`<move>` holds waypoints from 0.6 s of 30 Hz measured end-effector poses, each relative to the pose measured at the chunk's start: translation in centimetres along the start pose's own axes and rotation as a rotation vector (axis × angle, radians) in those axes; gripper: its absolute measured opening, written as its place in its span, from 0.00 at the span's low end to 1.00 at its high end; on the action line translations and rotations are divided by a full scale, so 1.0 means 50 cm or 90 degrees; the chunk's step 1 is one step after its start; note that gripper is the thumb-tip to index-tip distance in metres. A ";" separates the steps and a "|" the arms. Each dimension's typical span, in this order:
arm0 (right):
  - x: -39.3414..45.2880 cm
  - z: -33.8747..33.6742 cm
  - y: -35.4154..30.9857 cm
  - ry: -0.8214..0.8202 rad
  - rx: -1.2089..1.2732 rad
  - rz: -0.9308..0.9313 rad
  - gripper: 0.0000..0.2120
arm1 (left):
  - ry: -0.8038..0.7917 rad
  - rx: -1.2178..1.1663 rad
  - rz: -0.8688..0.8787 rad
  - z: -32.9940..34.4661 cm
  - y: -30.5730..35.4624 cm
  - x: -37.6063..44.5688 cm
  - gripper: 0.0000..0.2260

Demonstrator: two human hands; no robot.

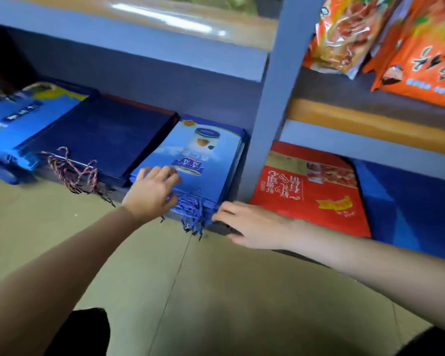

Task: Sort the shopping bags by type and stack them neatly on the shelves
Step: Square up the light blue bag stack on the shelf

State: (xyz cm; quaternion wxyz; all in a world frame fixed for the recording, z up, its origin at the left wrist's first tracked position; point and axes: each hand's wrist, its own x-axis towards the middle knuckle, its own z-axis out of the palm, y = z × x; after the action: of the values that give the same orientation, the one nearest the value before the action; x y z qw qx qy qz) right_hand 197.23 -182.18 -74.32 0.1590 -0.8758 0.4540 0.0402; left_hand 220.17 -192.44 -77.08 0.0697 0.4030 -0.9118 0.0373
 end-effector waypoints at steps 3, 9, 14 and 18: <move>0.154 0.019 -0.028 -0.005 0.024 0.116 0.25 | -0.195 -0.044 -0.130 0.049 -0.085 -0.031 0.26; 0.329 0.026 -0.015 -0.115 -0.015 0.295 0.30 | -0.148 -0.189 -0.044 0.074 -0.198 -0.005 0.31; 0.379 -0.006 0.008 -0.164 0.056 0.372 0.21 | -0.259 -0.127 -0.025 0.073 -0.254 0.025 0.24; 0.399 -0.033 0.028 -0.195 0.149 0.411 0.16 | -0.300 -0.157 -0.044 0.080 -0.264 0.068 0.16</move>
State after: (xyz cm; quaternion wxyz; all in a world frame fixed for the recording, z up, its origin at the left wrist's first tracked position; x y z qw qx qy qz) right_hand 207.64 -199.06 -77.36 0.3036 -0.6473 0.6790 0.1667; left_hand 227.29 -204.29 -80.34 -0.0951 0.4201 -0.8861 -0.1714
